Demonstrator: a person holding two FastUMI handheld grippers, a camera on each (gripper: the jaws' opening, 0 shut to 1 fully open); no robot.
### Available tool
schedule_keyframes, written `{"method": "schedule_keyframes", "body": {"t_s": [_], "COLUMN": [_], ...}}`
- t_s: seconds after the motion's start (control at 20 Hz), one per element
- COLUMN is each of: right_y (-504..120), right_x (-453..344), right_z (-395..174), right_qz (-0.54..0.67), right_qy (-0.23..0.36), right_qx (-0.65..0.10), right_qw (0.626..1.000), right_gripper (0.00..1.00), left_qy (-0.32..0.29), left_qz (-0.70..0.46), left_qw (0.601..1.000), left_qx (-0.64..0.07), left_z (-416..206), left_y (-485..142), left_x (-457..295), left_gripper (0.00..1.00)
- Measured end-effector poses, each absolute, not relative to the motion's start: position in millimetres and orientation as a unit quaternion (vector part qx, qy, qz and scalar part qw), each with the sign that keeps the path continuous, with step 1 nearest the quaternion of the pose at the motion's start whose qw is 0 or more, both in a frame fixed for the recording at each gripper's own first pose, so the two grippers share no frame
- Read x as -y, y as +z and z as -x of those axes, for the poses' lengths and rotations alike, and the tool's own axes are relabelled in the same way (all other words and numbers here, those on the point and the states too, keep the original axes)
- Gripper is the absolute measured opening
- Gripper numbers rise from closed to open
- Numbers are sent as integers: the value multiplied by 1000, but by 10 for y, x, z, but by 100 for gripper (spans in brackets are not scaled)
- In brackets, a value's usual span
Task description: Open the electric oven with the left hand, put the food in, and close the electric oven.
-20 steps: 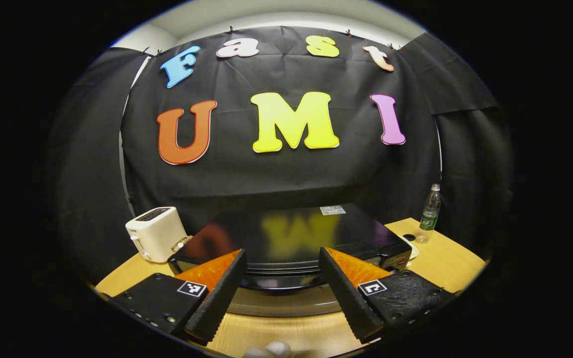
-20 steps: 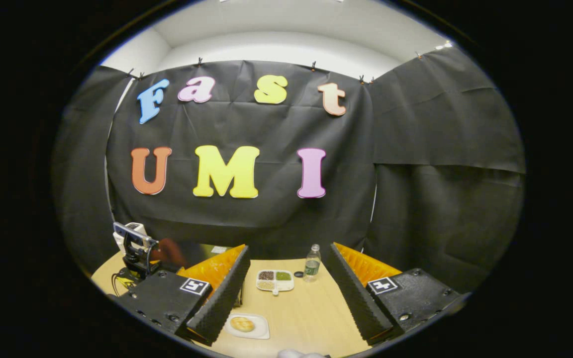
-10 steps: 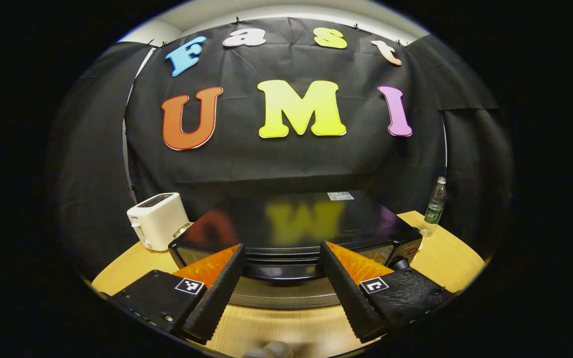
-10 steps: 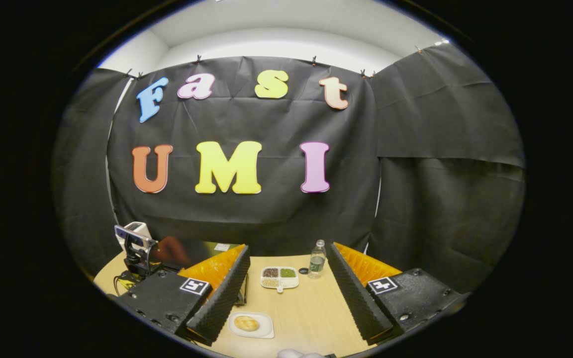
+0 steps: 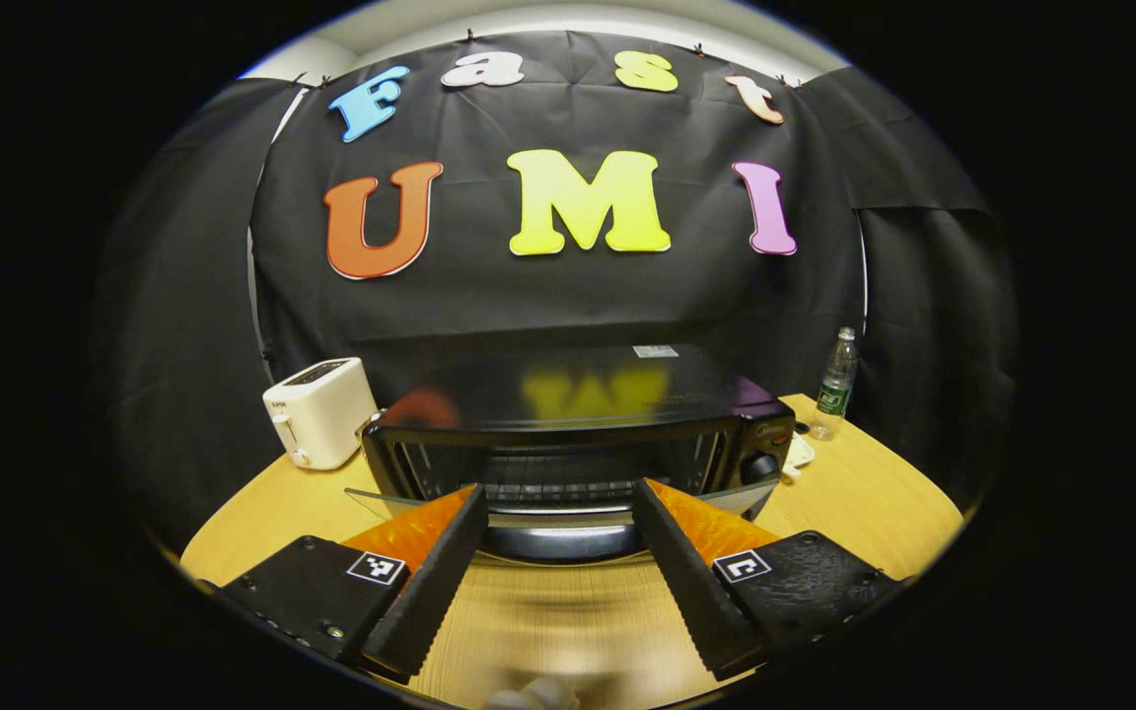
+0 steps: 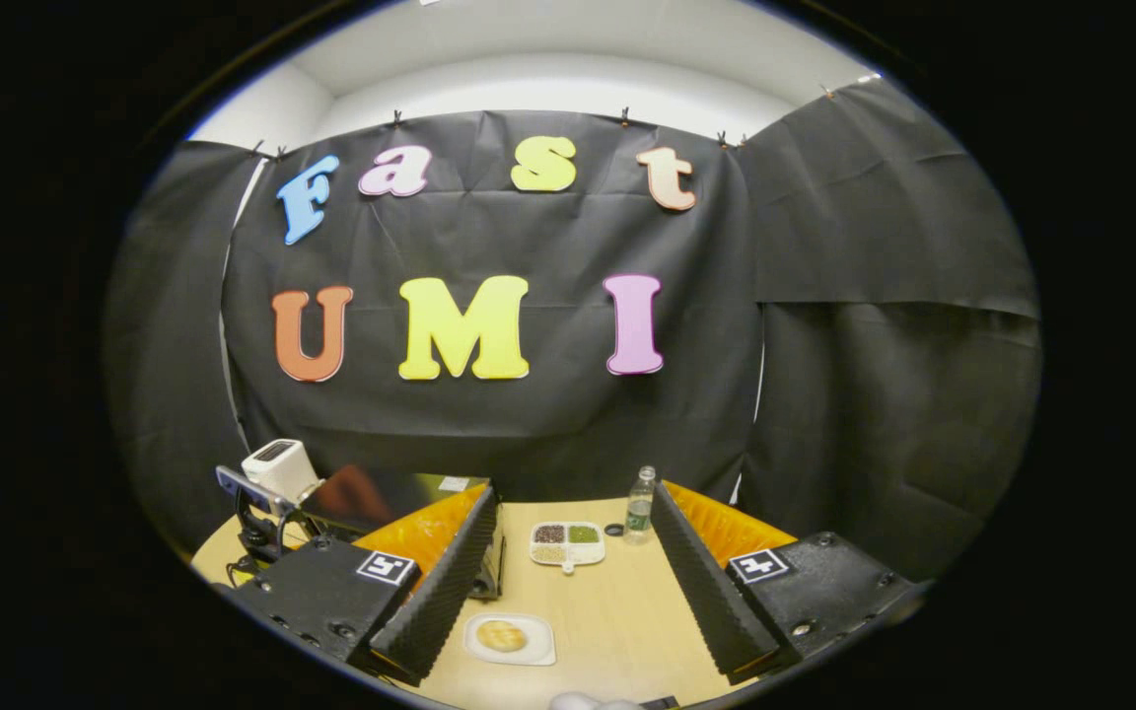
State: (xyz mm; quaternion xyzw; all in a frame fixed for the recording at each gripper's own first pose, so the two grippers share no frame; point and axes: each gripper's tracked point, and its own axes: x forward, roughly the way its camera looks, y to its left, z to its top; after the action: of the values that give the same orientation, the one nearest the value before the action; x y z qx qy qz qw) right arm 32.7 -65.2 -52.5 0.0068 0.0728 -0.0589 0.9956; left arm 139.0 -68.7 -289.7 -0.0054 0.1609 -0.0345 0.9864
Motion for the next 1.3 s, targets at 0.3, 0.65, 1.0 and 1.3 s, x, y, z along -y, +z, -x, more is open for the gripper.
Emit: {"method": "schedule_keyframes", "body": {"t_s": [0.3, 0.65, 1.0, 1.3], "right_y": [-686, -892, -1029, -1154], "right_x": [602, 557, 543, 573], "right_z": [-247, -168, -180, -160], "right_qz": [-13, -14, -14, -12], "right_qy": [-51, -43, -40, -41], "right_qx": [-86, -104, -118, -131], "right_qw": [995, 994, 992, 990], "right_gripper": [100, 99, 99, 99], "left_qy": [-40, -44, -46, -52], "left_qz": [4, 7, 27, 12], "left_qw": [980, 969, 952, 944], "left_qx": [-194, -243, -301, -326], "left_z": [-978, -675, -493, -457], "left_y": [-3193, -3580, -4070, -4284], "left_x": [681, 700, 728, 747], "left_gripper": [98, 98, 96, 94]}}
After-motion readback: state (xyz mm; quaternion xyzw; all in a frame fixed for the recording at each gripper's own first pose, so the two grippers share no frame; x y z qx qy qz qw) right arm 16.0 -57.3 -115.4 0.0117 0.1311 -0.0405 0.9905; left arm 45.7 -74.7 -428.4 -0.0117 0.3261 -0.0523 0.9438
